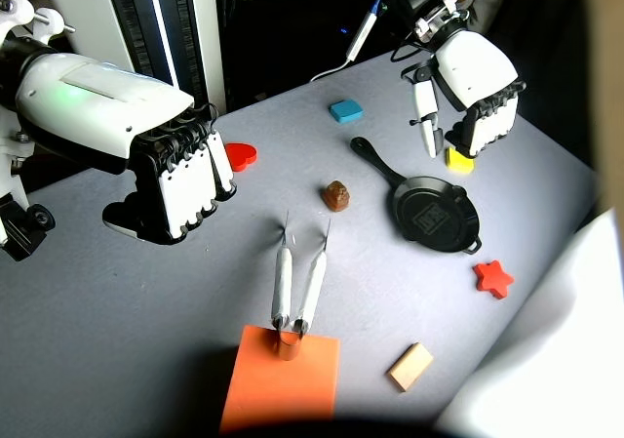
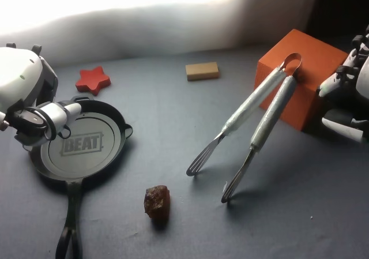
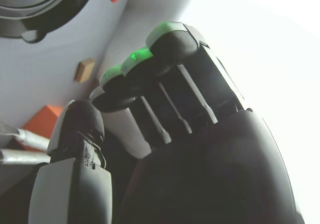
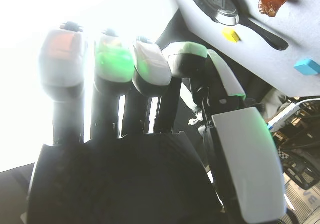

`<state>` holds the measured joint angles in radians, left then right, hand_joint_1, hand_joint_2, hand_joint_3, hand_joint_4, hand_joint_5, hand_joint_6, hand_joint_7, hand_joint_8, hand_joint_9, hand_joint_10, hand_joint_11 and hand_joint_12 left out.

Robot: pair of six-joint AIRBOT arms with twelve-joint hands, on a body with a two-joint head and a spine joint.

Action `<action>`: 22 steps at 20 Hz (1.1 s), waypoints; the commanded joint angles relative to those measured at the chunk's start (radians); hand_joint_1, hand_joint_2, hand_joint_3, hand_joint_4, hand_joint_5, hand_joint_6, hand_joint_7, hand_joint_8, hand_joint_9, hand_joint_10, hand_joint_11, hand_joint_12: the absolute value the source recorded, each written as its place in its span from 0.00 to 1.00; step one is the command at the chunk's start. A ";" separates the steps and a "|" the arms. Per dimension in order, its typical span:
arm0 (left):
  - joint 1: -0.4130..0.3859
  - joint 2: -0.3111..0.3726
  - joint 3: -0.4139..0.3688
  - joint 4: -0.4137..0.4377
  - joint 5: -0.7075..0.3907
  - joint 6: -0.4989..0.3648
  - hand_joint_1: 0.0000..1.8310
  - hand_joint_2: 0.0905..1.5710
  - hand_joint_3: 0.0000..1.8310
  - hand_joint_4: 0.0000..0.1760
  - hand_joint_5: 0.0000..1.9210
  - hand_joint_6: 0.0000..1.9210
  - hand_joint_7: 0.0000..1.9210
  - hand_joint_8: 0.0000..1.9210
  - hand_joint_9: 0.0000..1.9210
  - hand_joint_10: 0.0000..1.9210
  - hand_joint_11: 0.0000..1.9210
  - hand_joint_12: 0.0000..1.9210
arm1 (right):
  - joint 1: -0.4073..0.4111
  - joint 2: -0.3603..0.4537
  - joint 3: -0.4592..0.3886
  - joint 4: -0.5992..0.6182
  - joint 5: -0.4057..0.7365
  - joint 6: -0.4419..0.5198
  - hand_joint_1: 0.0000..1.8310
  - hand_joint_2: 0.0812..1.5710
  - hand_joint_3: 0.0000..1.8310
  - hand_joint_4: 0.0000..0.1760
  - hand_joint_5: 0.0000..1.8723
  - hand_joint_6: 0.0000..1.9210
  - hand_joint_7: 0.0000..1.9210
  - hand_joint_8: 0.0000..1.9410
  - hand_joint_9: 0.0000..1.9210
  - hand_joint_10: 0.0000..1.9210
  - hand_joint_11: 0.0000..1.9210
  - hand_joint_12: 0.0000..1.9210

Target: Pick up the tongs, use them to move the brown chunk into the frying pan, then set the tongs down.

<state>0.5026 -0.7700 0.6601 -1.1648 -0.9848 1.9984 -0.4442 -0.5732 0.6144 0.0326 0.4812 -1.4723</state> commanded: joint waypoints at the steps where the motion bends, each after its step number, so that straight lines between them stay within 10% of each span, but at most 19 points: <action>1: -0.010 0.006 0.000 0.066 -0.081 0.009 0.11 0.80 0.10 0.24 0.11 0.07 0.17 0.04 0.17 0.10 0.01 0.60 | 0.005 0.006 -0.004 -0.005 0.123 -0.007 0.18 0.71 0.08 0.00 0.15 0.15 0.23 0.08 0.17 0.20 0.00 0.67; 10: -0.013 0.007 -0.005 0.048 -0.091 0.026 0.00 0.86 0.00 0.22 0.08 0.00 0.10 0.00 0.11 0.00 0.00 0.37 | 0.039 0.000 -0.005 -0.005 0.040 -0.023 0.17 0.74 0.00 0.00 0.21 0.03 0.22 0.00 0.19 0.05 0.00 0.54; 22: -0.042 0.006 -0.019 -0.019 -0.088 0.123 0.00 0.84 0.00 0.12 0.05 0.00 0.07 0.00 0.09 0.00 0.00 0.32 | 0.315 -0.152 0.113 -0.004 -0.397 0.038 0.12 0.74 0.00 0.00 0.15 0.00 0.16 0.00 0.13 0.00 0.00 0.33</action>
<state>0.4709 -0.7700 0.6395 -1.2572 -1.0023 2.1181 -0.1410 -0.7315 0.7361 0.0303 -0.0021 -1.4380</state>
